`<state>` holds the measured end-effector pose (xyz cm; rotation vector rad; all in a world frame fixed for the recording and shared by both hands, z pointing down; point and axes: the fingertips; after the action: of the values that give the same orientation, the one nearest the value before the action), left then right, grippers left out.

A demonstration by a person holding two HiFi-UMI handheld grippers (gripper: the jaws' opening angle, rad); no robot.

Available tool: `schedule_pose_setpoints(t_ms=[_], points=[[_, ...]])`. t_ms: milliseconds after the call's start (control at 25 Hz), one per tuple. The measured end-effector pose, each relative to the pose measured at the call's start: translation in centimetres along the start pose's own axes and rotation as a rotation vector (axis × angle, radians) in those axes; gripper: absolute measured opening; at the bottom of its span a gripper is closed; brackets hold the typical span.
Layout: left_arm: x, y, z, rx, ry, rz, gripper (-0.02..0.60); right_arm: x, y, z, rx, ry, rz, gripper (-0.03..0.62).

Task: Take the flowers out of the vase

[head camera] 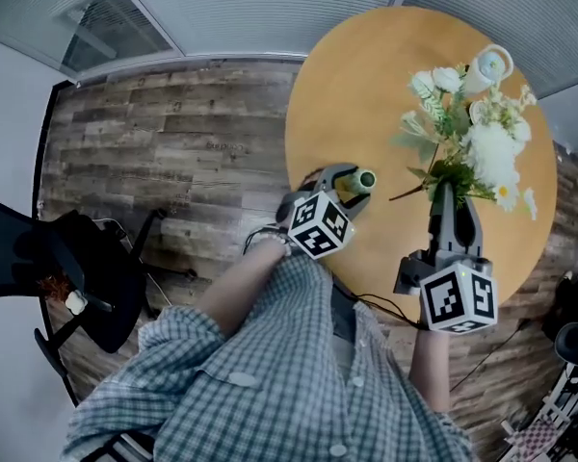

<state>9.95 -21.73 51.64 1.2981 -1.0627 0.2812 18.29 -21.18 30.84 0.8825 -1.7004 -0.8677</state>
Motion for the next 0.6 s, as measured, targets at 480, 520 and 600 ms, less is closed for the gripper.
schedule_pose_setpoints(t_ms=[480, 520, 600], points=[[0.3, -0.4, 0.2, -0.008, -0.005, 0.017, 0.245, 3.3, 9.4, -4.9, 0.179, 0.009, 0.252, 0.038], [0.2, -0.3, 0.1, -0.007, -0.005, 0.017, 0.244, 3.5, 10.2, -5.0, 0.189, -0.001, 0.266, 0.038], [0.1, -0.1, 0.1, -0.007, -0.006, 0.018, 0.245, 4.0, 11.8, -5.0, 0.206, -0.022, 0.293, 0.037]])
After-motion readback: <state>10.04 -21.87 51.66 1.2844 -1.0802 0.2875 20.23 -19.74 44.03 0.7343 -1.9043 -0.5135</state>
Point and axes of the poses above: the fingertips, and each gripper's own axes: x forward along the fingers, z to its left, y out of its underside, and after that the axes turned 15 degrees about z, right-handed
